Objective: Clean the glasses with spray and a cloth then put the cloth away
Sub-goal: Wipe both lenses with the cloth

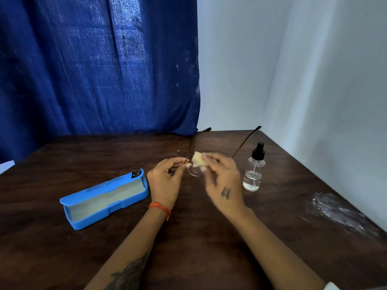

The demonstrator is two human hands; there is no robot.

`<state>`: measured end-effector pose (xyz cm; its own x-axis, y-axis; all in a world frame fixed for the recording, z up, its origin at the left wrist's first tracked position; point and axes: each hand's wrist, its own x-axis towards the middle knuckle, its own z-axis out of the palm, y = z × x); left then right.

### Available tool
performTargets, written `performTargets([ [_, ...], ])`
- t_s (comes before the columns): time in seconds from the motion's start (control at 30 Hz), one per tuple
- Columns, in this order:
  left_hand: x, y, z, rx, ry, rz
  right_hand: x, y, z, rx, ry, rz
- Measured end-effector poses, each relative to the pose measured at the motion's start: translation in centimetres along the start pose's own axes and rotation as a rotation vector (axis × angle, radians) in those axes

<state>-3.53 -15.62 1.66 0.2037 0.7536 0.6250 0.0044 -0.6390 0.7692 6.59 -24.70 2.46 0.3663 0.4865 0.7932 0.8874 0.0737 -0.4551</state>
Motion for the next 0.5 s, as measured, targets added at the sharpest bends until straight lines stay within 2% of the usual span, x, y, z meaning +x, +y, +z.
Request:
performTargets([
  [0.07, -0.03, -0.04, 0.03, 0.004, -0.009, -0.016, -0.58, -0.3, 0.83, -0.131, -0.165, -0.07],
  [0.13, -0.03, -0.14, 0.03, 0.001, -0.01, -0.031, -0.61, -0.29, 1.27, -0.195, -0.223, -0.141],
  [0.37, -0.29, -0.13, 0.31, -0.033, -0.034, -0.052, -0.02, 0.22, 0.73, -0.012, -0.147, -0.139],
  [0.5, -0.25, 0.04, 0.24, -0.033, -0.031, -0.038, -0.04, 0.27, 0.5, 0.003, -0.087, -0.125],
])
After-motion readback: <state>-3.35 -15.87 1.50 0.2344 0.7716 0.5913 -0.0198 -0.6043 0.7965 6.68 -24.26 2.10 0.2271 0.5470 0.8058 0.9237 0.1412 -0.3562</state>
